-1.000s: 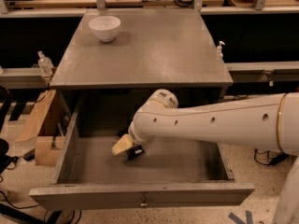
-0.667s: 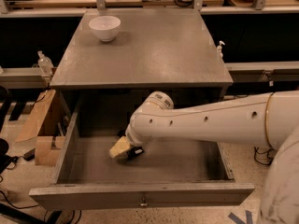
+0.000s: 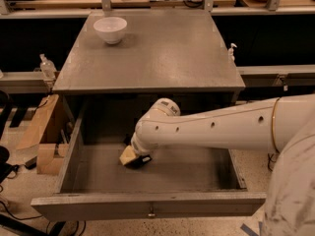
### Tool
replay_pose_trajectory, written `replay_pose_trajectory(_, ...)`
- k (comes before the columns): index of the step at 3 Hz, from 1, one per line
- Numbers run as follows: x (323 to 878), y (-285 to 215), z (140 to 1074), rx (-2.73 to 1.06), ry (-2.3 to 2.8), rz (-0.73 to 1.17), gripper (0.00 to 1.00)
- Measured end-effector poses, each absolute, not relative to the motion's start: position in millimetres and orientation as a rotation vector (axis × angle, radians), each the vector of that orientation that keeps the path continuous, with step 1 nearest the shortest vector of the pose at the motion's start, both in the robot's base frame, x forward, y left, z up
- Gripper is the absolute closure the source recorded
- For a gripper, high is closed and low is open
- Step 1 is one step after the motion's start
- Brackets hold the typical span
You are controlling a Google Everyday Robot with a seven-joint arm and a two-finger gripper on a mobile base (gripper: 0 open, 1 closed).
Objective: Pick rxbar chocolate from top drawer and place on counter
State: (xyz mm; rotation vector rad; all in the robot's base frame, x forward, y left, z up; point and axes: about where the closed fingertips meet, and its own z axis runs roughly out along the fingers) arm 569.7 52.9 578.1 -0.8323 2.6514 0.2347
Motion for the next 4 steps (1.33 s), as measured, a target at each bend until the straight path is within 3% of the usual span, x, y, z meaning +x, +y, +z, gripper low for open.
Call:
replay_pose_trajectory(2,569.7,52.9,593.7,-0.832,2.651,0.235,0.85)
replay_pose_trajectory(3,569.7,52.9,595.1,-0.832,2.651,0.235,1.00)
replay_pose_trajectory(4,568.6,56.0,593.8,-0.841,2.655,0.247,1.00)
